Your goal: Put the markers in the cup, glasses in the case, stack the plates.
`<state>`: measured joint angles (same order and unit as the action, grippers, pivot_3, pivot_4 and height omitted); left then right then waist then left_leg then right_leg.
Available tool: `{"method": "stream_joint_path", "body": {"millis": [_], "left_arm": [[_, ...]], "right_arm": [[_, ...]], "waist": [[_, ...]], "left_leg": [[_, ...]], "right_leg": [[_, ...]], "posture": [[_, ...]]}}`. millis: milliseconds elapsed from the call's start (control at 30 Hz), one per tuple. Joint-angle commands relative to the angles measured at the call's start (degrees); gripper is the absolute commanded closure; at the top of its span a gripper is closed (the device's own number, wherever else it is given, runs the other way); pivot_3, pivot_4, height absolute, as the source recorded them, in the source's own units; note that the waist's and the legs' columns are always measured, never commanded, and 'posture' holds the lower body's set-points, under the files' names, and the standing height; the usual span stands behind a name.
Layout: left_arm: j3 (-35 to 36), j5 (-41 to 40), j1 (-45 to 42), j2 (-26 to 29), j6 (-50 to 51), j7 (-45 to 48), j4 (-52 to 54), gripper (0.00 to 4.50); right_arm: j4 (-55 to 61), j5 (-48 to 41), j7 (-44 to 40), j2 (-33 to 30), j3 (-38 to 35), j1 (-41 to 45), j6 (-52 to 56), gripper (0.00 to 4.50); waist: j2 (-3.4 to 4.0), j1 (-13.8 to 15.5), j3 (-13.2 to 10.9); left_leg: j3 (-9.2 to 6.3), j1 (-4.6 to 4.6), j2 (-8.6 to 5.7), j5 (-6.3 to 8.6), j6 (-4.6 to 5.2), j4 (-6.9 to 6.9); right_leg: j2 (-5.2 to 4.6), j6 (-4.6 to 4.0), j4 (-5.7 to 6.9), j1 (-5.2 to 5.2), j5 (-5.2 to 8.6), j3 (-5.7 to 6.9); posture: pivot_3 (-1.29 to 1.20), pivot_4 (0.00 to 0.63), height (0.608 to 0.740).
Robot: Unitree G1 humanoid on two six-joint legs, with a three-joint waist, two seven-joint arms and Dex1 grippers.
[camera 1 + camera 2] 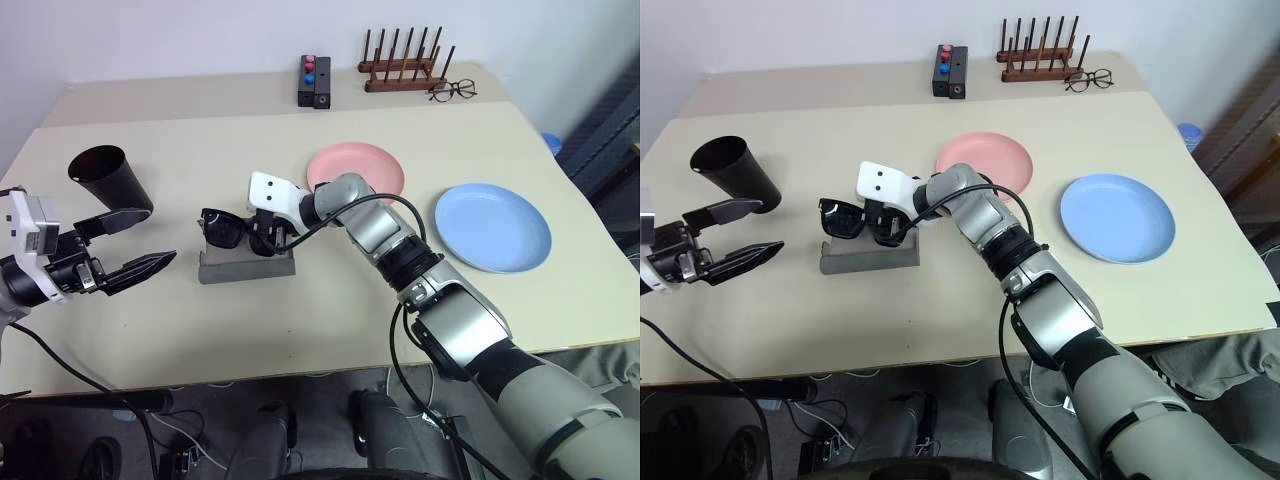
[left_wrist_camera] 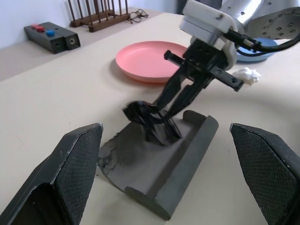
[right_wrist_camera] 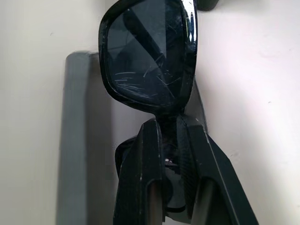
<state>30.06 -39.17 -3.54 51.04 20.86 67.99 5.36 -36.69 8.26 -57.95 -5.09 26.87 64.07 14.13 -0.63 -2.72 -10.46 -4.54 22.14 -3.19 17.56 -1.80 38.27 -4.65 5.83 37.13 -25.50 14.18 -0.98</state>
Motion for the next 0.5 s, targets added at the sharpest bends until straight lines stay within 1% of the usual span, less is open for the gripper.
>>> {"method": "stream_joint_path", "body": {"millis": [33, 133, 300, 500], "left_arm": [[0.4, 0.1, -0.7, 0.2, -1.2, -0.2, 0.7, 0.00], [-0.1, 0.5, -1.1, 0.2, -1.3, -0.4, 0.6, 0.00], [-0.3, 0.9, -1.3, 0.2, -1.1, -0.4, 0.4, 0.00], [-0.4, 1.1, -1.0, 0.4, -1.0, -0.6, 0.5, 0.00]], "right_arm": [[1.7, 3.6, -0.8, -1.9, 2.9, -1.5, -0.5, 4.44], [1.6, 6.1, 1.4, -1.9, 4.1, -1.4, 0.4, 4.44], [1.1, 3.7, 2.4, 1.4, 1.7, -2.8, 4.7, 4.44], [-1.6, 4.3, 3.9, 4.2, 0.9, -2.6, 9.3, 4.44]], "waist": [[-0.01, 0.1, 0.0], [-0.02, 0.1, 0.0], [-0.04, 0.1, 0.0], [-0.03, 0.0, 0.1]], "left_leg": [[0.00, -0.02, 0.00, 0.00, 0.00, 0.00], [0.00, -0.09, 0.00, 0.00, 0.00, 0.00], [-0.03, -0.20, 0.00, -0.01, -0.02, -0.01], [-0.01, -0.42, 0.01, 0.00, 0.00, -0.14]], "right_leg": [[0.00, 0.00, 0.00, 0.02, 0.00, 0.01], [0.00, 0.00, 0.00, 0.08, 0.00, 0.01], [0.02, -0.05, 0.02, 0.17, -0.03, 0.01], [0.03, -0.06, 0.03, 0.27, -0.03, -0.01]], "posture": [[0.00, 0.150, 0.740], [0.00, 0.150, 0.740], [0.00, 0.150, 0.740], [0.00, 0.150, 0.740]]}}
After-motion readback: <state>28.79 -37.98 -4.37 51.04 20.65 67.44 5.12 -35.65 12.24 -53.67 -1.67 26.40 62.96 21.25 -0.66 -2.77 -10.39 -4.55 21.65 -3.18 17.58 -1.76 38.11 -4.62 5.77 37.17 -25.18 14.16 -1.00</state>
